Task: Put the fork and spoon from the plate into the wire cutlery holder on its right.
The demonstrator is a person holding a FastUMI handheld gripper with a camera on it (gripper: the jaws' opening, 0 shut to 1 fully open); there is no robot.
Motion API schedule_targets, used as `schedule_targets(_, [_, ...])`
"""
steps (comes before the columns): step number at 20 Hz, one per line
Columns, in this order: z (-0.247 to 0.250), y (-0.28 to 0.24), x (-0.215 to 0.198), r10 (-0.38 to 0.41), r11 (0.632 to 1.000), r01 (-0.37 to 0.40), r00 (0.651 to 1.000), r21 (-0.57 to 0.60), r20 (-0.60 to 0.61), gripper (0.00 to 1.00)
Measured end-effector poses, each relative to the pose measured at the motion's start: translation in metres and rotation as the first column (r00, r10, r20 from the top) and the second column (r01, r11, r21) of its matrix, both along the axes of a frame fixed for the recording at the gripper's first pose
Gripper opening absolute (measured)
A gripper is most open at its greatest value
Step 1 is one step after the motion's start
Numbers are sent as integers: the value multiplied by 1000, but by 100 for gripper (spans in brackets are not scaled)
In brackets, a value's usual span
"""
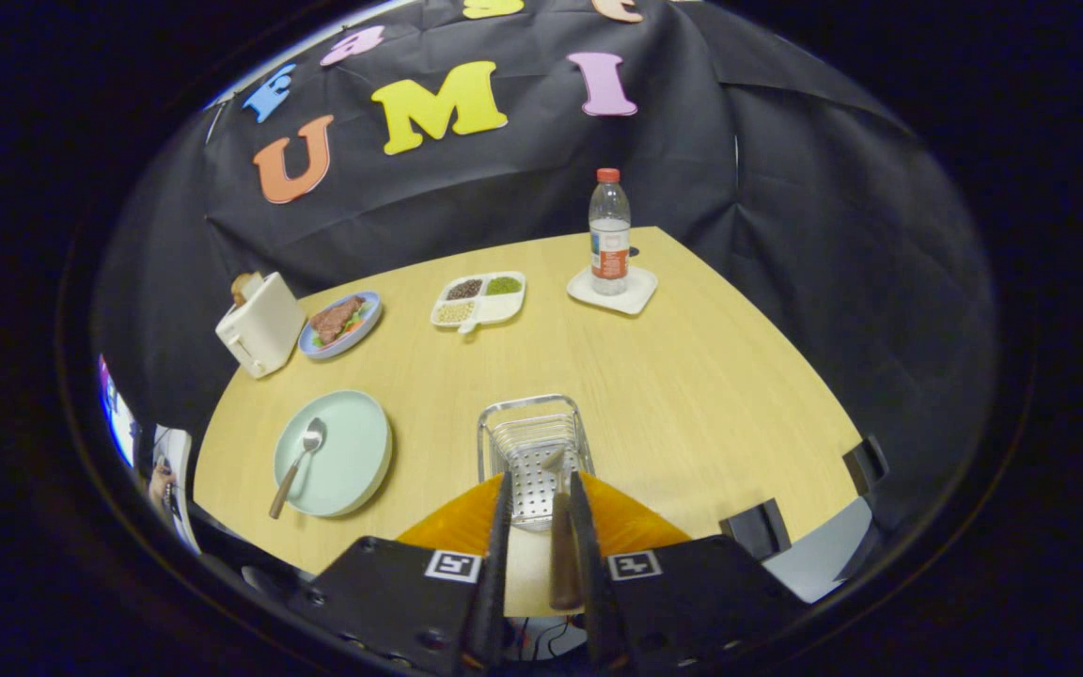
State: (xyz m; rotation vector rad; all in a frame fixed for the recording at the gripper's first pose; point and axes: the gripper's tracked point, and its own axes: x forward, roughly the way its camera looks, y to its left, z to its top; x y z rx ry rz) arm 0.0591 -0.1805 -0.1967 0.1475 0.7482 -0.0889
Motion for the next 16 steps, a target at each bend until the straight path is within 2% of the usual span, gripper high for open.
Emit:
schedule_targets(1, [2,1,0,0,1000,0,1000,-1,6,40])
schedule_targets(4, [8,7,-1,3,1000,-2,999,-8,32,41])
schedule_targets(14, [52,67,1,37,994,-17,981,-110,188,97])
schedule_targets(16, [63,85,4,45,992,-17,971,-122,236,97])
